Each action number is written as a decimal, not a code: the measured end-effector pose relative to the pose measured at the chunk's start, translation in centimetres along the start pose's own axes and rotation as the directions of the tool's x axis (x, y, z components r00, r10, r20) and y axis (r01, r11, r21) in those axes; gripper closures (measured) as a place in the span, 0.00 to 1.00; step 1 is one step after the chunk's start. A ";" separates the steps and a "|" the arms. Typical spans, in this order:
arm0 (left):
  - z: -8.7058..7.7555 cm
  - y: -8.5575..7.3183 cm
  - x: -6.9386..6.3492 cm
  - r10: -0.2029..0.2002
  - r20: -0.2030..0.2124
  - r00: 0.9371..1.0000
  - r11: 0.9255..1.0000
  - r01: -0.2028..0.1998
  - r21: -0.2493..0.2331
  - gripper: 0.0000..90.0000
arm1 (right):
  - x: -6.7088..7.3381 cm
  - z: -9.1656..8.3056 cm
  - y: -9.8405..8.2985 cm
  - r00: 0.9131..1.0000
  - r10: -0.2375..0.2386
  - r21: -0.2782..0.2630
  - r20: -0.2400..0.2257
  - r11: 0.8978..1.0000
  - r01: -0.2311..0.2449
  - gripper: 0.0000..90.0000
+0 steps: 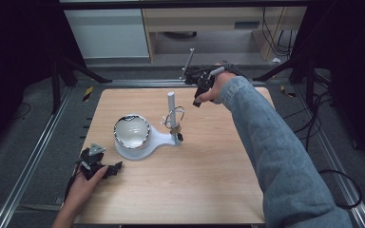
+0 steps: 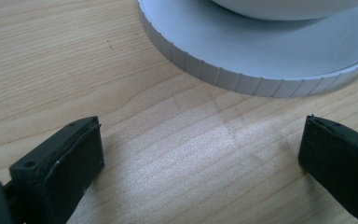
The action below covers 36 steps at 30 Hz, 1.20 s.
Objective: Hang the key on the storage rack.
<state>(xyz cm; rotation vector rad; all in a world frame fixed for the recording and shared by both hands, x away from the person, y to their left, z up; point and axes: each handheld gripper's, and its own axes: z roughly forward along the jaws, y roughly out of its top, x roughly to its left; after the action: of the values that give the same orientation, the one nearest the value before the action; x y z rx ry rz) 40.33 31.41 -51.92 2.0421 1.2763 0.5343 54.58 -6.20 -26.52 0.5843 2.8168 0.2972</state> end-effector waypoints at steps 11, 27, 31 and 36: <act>0.0 0.0 0.0 0.000 0.001 1.000 1.000 0.000 -0.001 0.00 | -0.9 0.5 -1.2 0.998 0.042 -0.011 0.055 0.999 -0.041 0.19; 0.0 0.0 0.0 0.000 0.001 1.000 1.000 0.000 -0.001 0.00 | -2.2 0.6 -4.0 0.989 0.106 -0.060 0.100 0.993 -0.100 0.08; 0.0 0.0 0.0 0.000 0.001 1.000 1.000 0.000 -0.001 0.00 | -2.5 0.8 -5.1 0.979 0.159 -0.091 0.129 0.985 -0.148 0.13; 0.0 0.0 0.0 0.000 0.000 1.000 1.000 0.000 -0.001 0.00 | -2.5 1.4 -6.7 0.973 0.186 -0.117 0.134 0.978 -0.171 0.14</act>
<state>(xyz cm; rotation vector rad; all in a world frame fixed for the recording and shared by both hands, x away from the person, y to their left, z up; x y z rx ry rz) 40.33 31.41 -51.93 2.0412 1.2756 0.5345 54.73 -13.06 -28.99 0.8033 2.5966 0.4159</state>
